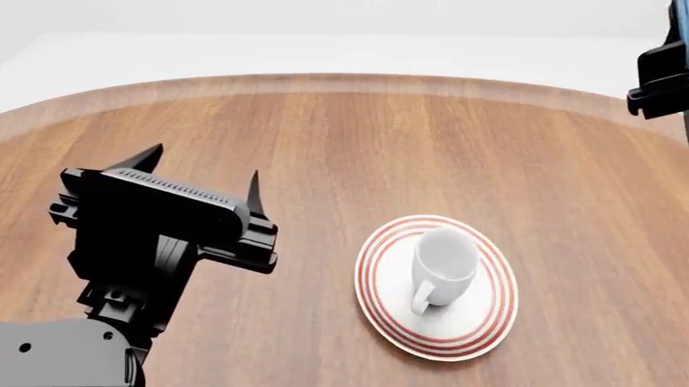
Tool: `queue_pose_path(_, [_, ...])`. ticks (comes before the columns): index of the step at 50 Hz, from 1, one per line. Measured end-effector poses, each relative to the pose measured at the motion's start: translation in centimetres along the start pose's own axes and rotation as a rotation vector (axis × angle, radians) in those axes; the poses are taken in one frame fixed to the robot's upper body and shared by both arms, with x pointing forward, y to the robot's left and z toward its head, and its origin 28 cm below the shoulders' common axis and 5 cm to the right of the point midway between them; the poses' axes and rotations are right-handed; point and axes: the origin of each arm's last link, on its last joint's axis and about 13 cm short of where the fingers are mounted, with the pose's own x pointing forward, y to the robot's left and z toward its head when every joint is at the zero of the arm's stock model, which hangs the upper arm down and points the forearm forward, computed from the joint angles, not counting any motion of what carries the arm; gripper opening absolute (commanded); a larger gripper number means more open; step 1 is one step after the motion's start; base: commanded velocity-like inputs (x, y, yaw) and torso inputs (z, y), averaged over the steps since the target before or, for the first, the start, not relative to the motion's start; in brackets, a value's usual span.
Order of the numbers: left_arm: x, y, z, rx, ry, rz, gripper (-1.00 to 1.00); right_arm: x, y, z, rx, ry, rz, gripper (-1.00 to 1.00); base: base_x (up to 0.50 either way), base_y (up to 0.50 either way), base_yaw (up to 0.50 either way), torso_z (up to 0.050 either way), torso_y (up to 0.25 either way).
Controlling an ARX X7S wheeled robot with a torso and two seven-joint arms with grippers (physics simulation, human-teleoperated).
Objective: Pick up the white mug and put it on the plate, and put the chocolate pudding to the right of the plate.
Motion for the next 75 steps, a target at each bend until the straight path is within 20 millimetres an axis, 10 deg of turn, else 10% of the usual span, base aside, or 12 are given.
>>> queue_pose_path(37, [0.3, -0.2, -0.2, 0.011, 0.01, -0.017, 1.0, 7.2, 1.0, -0.7, 0.211, 0.394, 0.264, -1.0, 0.0, 0.0, 0.0, 0.0, 0.0])
queue_pose_path(75, [-0.6, -0.4, 0.4, 0.024, -0.027, -0.036, 1.0, 8.4, 4.1, -9.4, 0.239, 0.634, 0.284, -1.0, 0.0, 0.0, 0.0, 0.0, 0.0])
